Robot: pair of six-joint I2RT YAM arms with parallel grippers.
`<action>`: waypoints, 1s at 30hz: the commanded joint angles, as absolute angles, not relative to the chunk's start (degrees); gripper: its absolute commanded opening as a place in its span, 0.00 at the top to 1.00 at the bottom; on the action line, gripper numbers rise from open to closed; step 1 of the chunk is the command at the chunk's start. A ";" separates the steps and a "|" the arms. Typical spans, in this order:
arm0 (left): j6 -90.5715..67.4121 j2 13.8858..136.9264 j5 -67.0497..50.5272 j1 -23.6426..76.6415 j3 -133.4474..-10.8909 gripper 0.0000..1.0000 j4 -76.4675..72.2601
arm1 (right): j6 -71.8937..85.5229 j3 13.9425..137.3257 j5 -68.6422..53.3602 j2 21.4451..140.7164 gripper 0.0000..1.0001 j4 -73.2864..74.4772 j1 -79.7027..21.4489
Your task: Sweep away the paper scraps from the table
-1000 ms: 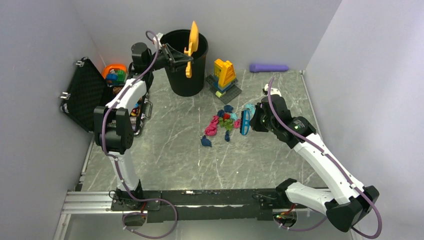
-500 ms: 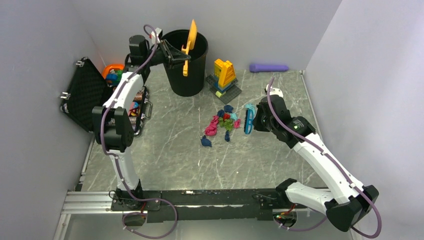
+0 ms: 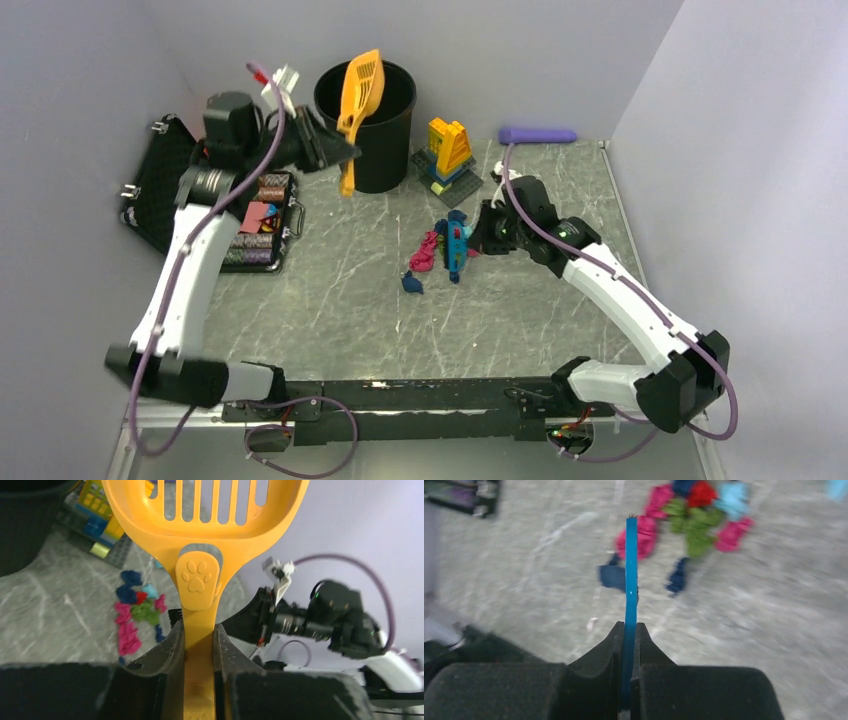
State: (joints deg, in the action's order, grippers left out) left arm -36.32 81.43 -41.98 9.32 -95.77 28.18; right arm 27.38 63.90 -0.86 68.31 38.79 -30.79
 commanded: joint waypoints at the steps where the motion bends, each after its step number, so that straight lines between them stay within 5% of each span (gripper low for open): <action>1: -24.98 68.49 -25.14 11.65 -85.20 1.00 38.89 | 29.31 63.91 -20.80 72.16 1.00 23.43 -31.27; 14: -21.77 50.18 -7.21 11.78 -58.73 1.00 46.88 | 37.29 76.01 -16.65 99.93 1.00 28.98 -37.26; 22: -21.71 53.94 -4.36 14.33 -54.41 1.00 44.93 | 41.15 77.46 -1.22 98.81 1.00 40.90 -33.34; 30: -24.05 60.73 3.93 26.94 -55.32 1.00 44.74 | 36.34 76.10 -5.57 90.69 1.00 39.60 -29.34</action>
